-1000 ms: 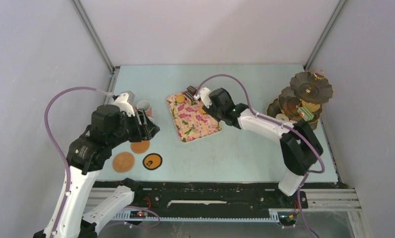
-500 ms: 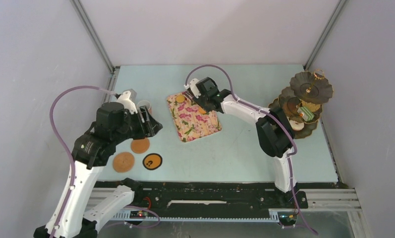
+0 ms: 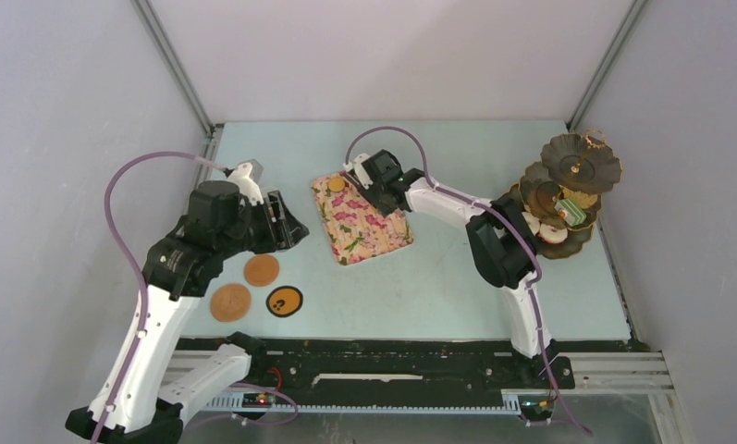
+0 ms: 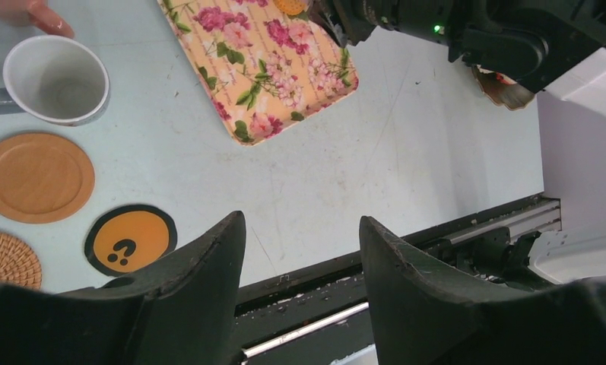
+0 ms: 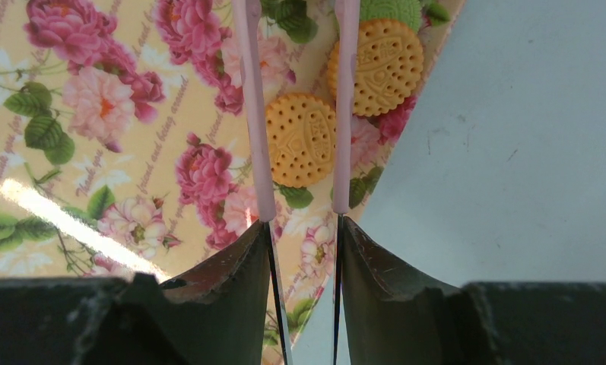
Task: Serve the afternoon tea
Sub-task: Pick up the desert from the tray.
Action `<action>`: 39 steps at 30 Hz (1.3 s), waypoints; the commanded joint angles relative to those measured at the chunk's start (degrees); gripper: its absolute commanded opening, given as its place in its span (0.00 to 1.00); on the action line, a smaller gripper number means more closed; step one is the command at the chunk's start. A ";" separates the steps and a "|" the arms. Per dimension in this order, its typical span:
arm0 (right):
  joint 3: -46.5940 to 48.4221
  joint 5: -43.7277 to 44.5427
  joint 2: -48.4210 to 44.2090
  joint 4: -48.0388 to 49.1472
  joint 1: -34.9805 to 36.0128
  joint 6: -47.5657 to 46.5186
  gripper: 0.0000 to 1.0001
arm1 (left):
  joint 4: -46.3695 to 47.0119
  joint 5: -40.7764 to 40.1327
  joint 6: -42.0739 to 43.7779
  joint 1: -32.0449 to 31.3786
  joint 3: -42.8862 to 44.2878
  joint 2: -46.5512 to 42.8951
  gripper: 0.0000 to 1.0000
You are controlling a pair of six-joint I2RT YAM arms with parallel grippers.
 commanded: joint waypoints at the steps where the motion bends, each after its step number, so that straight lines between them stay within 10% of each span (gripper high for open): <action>1: 3.60 0.48 0.98 0.20 -0.20 1.81 0.39 | 2.15 1.44 1.13 0.25 2.30 0.21 0.62; 39: 13.24 0.50 7.68 -4.22 1.14 5.33 0.40 | 1.50 2.97 2.93 1.59 1.88 -0.62 0.62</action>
